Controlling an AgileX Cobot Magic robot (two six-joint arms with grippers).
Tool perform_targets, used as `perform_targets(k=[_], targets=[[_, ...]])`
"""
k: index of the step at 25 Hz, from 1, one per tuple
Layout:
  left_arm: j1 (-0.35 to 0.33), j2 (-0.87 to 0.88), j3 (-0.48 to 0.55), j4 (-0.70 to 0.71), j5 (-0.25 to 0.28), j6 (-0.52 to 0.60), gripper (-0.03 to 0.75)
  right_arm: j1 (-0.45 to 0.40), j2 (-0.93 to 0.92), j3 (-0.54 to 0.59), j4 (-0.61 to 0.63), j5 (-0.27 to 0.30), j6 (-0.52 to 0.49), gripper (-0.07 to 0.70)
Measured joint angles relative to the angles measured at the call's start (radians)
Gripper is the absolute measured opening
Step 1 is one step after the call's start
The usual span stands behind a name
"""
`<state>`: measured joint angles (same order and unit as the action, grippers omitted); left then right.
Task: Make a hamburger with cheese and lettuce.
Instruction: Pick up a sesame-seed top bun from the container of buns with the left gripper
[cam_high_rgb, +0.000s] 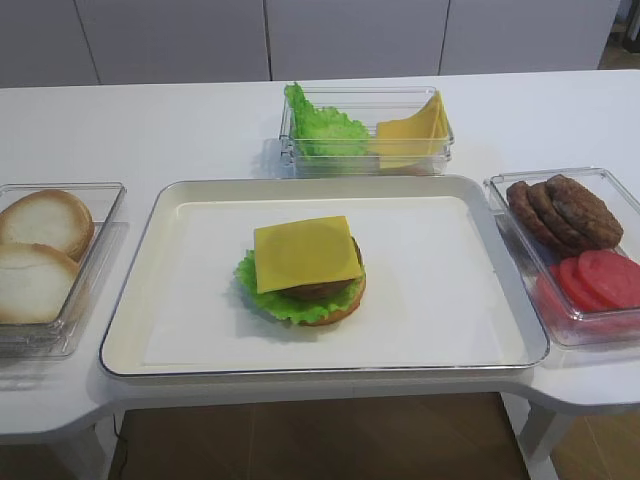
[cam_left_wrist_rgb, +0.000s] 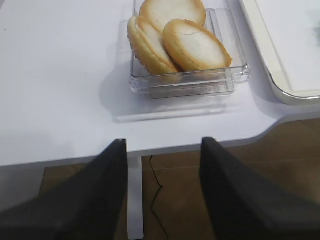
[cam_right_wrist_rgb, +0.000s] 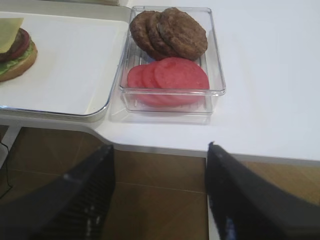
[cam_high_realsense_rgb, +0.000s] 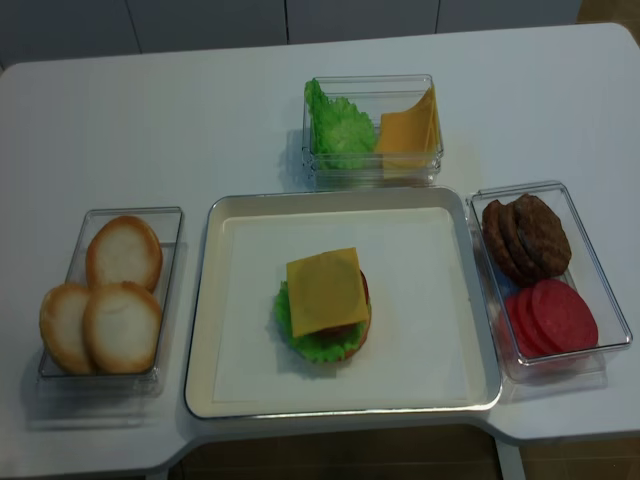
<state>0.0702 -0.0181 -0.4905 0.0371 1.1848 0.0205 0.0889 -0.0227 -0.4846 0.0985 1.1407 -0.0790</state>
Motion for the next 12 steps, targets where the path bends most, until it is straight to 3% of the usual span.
perform_targets(k=[12], targets=[[0.0, 0.0, 0.0, 0.0, 0.0, 0.0, 0.352, 0.0, 0.0, 0.0, 0.0, 0.0, 0.0, 0.445]])
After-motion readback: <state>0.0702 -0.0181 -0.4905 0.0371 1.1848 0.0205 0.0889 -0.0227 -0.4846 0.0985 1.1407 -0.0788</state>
